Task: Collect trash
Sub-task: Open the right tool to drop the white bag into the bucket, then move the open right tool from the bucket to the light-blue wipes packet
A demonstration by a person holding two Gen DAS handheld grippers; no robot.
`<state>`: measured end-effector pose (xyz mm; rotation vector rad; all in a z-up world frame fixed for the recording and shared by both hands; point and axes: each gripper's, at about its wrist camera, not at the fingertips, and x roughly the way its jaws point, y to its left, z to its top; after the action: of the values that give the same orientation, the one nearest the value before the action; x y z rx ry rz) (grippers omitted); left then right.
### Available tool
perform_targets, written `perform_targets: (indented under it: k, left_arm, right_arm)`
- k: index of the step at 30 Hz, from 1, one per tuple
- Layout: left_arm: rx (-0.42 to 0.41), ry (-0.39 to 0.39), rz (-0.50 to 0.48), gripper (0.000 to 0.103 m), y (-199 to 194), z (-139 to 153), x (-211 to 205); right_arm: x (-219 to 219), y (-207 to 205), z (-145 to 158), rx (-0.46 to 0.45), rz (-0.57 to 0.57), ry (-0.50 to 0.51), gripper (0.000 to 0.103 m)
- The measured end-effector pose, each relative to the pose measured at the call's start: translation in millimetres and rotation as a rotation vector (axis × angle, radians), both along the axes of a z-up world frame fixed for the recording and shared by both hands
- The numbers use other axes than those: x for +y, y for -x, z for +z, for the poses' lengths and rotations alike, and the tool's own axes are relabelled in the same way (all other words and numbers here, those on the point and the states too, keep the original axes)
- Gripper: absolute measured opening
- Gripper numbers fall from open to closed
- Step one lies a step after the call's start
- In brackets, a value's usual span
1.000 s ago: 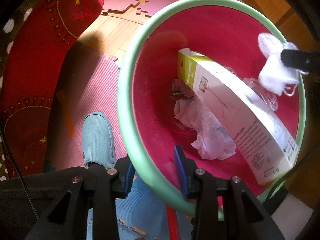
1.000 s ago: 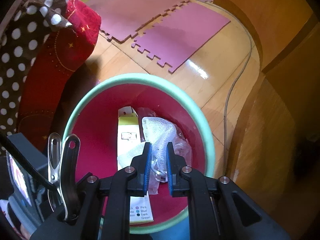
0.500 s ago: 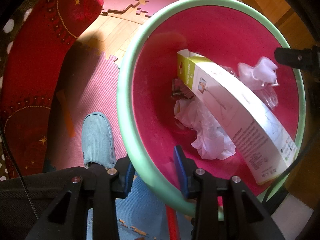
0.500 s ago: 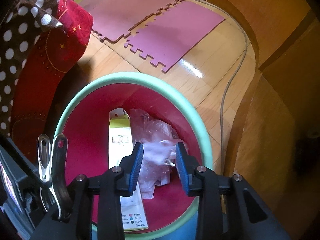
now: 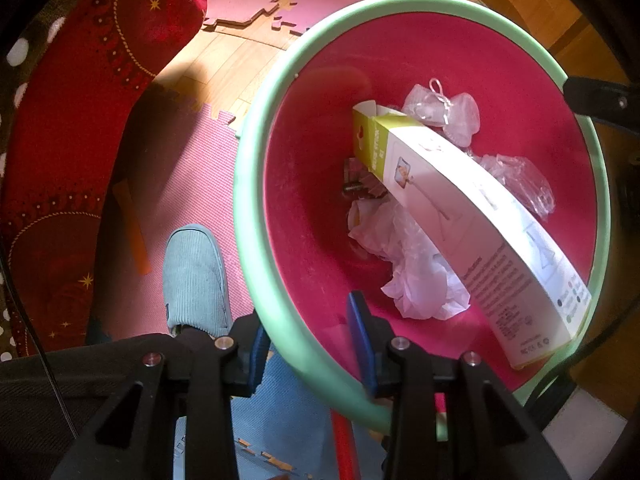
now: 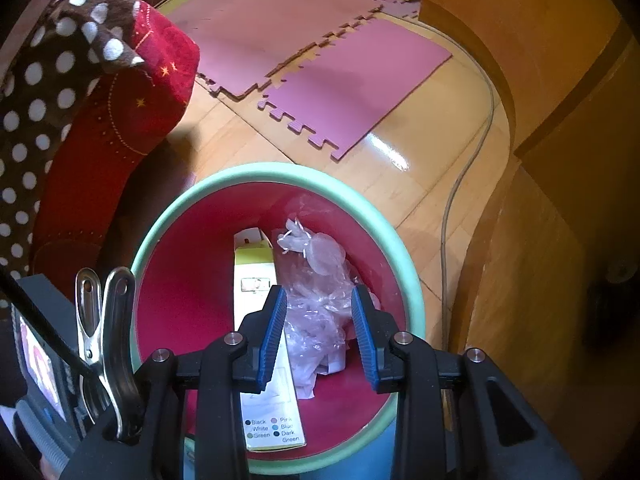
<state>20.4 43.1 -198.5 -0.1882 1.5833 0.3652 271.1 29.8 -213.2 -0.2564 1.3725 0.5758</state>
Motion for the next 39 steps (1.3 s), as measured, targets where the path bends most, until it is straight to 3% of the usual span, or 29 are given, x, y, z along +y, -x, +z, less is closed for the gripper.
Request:
perform_targets:
  k: [20,39]
  left_arm:
    - [-0.001,-0.001,0.0,0.038,-0.1,0.1,-0.2]
    - [0.005,0.0,-0.001,0.038,-0.2,-0.9,-0.7]
  right_arm:
    - [-13.6,10.9,55.3,-0.121,0.007,-0.031,0.035]
    - [-46.6,20.5,147.1,-0.287,-0.053,-0.115,0.035]
